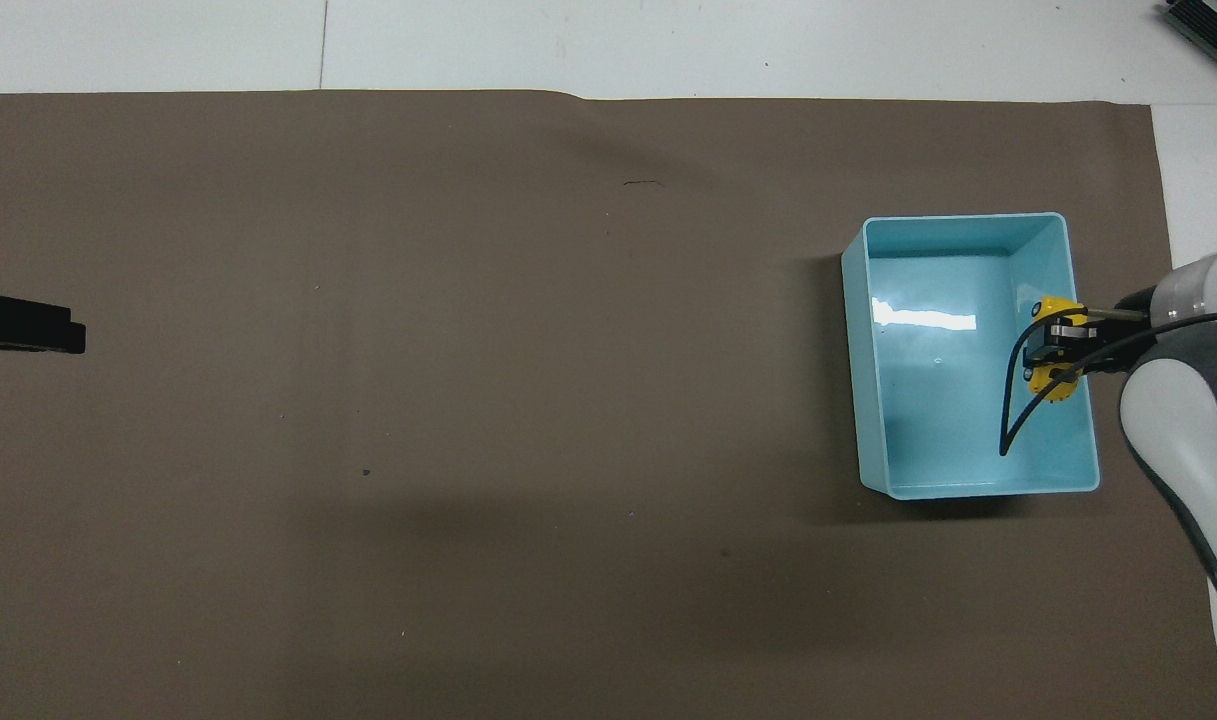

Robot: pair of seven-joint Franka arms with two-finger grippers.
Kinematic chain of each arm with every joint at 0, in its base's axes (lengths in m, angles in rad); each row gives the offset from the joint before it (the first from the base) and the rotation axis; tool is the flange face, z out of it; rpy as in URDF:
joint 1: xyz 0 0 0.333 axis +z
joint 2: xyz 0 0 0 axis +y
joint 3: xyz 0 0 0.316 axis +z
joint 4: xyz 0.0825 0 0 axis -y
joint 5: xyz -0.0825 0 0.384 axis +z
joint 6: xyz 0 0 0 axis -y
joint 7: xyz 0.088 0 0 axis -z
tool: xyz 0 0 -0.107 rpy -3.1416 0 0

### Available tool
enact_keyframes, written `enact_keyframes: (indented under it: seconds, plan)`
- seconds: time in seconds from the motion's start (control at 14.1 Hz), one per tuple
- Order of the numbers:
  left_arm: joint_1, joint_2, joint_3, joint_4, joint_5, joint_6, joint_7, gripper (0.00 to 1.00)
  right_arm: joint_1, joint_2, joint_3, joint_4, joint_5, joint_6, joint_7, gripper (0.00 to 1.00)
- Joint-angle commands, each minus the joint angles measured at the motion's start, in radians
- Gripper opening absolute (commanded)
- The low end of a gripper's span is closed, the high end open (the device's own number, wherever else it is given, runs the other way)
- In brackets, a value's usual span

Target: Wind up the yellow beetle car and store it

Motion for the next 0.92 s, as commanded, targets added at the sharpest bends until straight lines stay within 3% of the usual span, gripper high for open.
enact_keyframes:
  seconds: [0.0, 0.71, 0.85]
  plan:
    - [0.017, -0.004, -0.011, -0.005, -0.004, -0.004, 0.007, 1.0, 0.016, -0.023, 0.003, -0.067, -0.037, 0.071, -0.03, 0.0]
    - [0.018, -0.005, -0.011, -0.005, -0.004, -0.004, 0.007, 1.0, 0.05, 0.018, 0.003, -0.244, -0.067, 0.306, -0.055, 0.0]
    - [0.017, -0.005, -0.011, -0.005, -0.004, -0.004, 0.007, 1.0, 0.056, 0.026, 0.003, -0.247, -0.067, 0.309, -0.055, 0.0]
